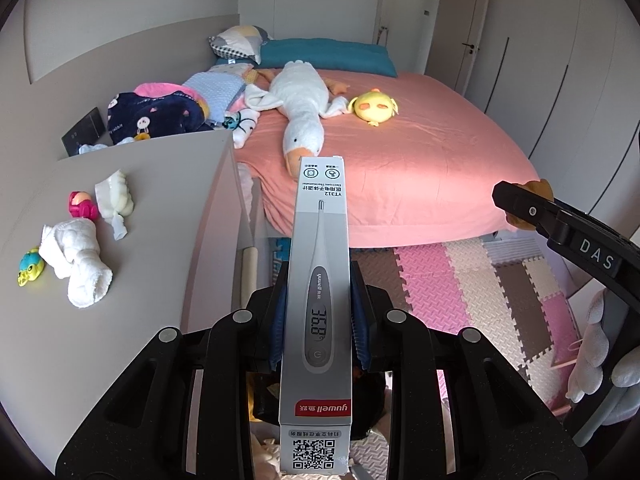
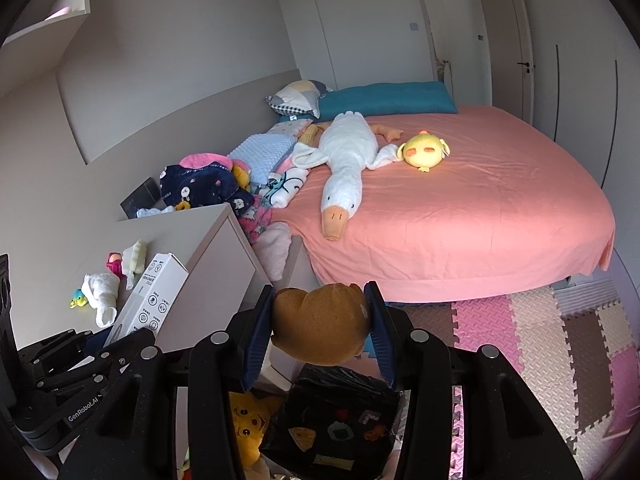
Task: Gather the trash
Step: 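Open both tools over the black bin to drop the box and bear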
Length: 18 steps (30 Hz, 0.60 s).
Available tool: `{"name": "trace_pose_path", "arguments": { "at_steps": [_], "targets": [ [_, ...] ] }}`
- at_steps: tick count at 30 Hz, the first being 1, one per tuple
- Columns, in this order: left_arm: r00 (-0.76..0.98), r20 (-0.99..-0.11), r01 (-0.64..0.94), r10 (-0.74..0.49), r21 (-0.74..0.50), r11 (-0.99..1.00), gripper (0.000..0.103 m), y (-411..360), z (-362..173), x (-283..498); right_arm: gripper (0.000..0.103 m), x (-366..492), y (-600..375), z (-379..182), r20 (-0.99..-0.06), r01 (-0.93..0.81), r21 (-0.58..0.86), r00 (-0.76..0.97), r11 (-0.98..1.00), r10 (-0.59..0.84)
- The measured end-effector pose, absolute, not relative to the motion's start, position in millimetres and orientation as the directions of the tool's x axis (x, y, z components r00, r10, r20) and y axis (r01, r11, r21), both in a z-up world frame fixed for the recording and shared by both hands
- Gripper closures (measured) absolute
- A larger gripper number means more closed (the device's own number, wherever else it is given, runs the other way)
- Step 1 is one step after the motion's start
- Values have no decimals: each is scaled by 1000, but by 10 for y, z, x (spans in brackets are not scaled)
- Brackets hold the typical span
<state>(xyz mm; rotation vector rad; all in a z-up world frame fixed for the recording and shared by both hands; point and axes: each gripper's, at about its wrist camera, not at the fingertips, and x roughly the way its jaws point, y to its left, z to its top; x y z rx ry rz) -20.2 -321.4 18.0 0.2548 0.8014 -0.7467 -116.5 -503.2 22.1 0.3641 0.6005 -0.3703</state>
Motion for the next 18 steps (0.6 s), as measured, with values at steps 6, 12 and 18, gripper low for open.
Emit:
{"name": "trace_pose_path", "arguments": {
  "at_steps": [6, 12, 18],
  "targets": [
    [442, -740, 702, -507, -66, 709, 76, -3280, 112, -200, 56, -1138, -5041, 202, -608, 435, 216, 760, 874, -228],
    [431, -758, 711, -489, -49, 702, 69, -3309, 32, -172, 53, -1081, -5063, 138, -622, 422, 240, 758, 874, -195],
    [563, -699, 652, -442, 47, 757, 8, -3151, 103, -181, 21, -1096, -5064, 227, -589, 476, 217, 760, 852, -274]
  ]
}}
